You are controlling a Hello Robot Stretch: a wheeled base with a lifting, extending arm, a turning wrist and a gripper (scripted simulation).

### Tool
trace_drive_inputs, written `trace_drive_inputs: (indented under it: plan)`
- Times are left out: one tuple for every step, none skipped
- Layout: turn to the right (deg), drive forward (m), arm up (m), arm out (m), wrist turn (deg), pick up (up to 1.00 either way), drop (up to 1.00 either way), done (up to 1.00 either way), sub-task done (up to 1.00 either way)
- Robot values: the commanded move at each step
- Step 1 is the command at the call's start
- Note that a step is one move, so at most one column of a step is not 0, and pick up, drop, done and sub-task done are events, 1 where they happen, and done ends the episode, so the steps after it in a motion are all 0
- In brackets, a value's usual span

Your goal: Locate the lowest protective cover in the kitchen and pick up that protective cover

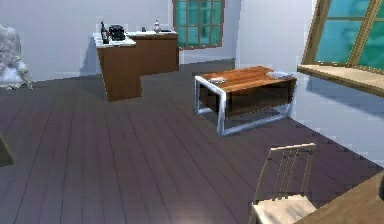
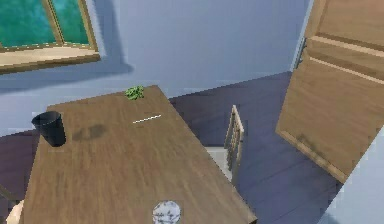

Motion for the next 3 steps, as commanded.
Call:
trace_drive_inputs:
  plan:
    - [0.0,0.00,0.50,0.00,0.0,0.00,0.00,0.00,0.00]
    - [0.0,0.00,0.34,0.00,0.0,0.00,0.00,0.00,0.00]
    - [0.0,0.00,0.00,0.08,0.0,0.00,0.00,0.00,0.00]
